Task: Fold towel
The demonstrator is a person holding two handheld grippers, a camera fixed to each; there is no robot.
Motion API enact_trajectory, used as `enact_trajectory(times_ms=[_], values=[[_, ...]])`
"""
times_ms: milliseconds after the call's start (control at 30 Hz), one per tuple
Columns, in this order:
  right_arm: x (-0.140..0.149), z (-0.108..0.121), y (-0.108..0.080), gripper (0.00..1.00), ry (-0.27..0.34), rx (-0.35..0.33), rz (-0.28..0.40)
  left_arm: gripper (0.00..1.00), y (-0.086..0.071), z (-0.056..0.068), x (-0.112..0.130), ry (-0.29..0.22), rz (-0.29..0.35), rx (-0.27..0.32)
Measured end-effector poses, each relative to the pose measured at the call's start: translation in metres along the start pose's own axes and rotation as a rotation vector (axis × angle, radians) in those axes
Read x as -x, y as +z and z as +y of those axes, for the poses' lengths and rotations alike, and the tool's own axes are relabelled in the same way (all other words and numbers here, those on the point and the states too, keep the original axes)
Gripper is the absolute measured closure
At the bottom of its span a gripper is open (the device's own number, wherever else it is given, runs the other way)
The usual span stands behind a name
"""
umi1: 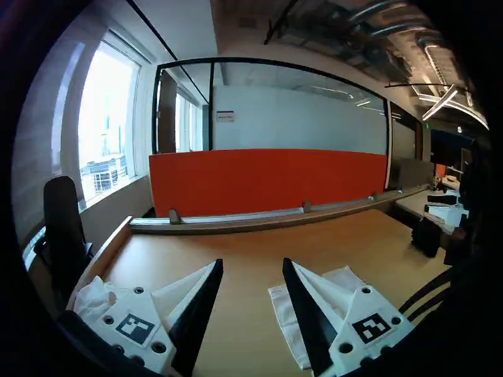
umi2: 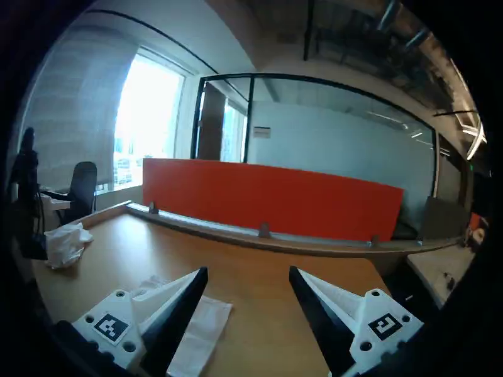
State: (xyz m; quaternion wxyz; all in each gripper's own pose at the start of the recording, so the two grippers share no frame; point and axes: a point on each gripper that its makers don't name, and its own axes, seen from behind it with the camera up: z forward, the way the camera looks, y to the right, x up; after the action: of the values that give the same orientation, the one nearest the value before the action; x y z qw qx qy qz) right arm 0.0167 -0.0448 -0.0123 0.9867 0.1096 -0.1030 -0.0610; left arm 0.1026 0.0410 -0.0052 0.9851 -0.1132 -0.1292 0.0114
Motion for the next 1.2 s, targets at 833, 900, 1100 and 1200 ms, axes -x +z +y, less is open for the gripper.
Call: enact_trajectory(times_ms=[833,900,1100,1200], values=[[0.065,-0.051,-0.008,0.0,-0.09,-0.258,-0.236,0.31,0.005,0.048,0.063,0.156,-0.183,0.214],[0.071,-0.051,-0.008,0.0,-0.097,-0.264,-0.245,0.31,0.006,0.051,0.069,0.163,-0.194,0.221],[0.088,-0.055,-0.006,0.0,-0.113,-0.276,-0.267,0.31,0.005,0.059,0.089,0.178,-0.226,0.242],[0.098,-0.057,-0.006,0.0,-0.115,-0.281,-0.277,0.31,0.004,0.064,0.099,0.185,-0.24,0.254]])
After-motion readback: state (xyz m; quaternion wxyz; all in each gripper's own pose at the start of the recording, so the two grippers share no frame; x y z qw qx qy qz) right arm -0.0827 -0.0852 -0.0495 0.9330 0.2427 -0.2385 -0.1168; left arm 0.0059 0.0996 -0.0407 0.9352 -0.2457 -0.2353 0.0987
